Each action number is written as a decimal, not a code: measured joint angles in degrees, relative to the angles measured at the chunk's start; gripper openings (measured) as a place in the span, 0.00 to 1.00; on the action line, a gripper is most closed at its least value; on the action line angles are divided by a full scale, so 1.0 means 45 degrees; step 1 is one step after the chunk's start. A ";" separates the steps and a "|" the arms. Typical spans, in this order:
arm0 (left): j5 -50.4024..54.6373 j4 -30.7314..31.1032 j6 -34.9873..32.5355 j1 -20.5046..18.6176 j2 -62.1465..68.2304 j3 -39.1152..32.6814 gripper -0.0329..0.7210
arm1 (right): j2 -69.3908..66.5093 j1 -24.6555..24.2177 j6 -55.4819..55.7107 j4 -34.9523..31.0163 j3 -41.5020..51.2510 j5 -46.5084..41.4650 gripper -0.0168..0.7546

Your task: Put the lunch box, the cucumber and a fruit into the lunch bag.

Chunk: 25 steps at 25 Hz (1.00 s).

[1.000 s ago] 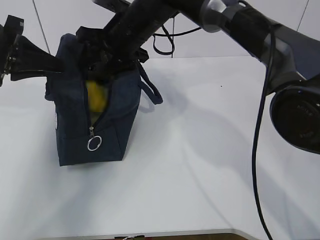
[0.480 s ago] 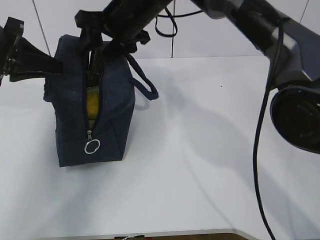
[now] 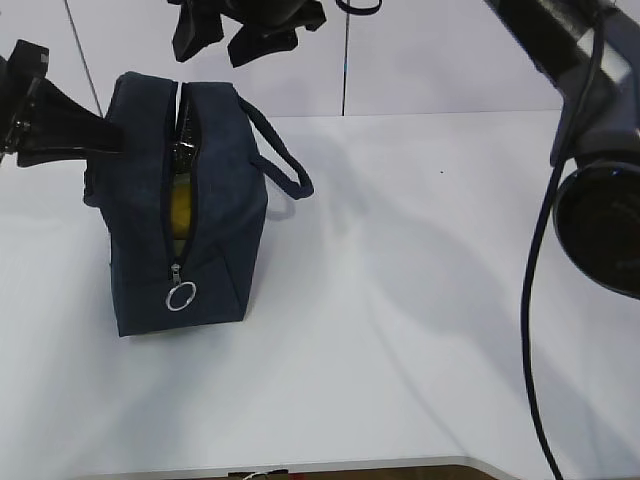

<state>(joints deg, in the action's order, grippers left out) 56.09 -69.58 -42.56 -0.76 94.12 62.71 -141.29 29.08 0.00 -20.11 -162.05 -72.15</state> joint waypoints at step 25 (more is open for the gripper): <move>0.0141 0.0078 0.0000 -0.0009 0.0000 0.0000 0.05 | 0.4690 -0.0157 -0.2313 0.1244 0.7475 -0.0022 0.69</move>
<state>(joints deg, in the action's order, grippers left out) 56.72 -69.23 -42.56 -0.80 94.12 62.71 -120.18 28.37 -10.41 -14.51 -128.42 -72.25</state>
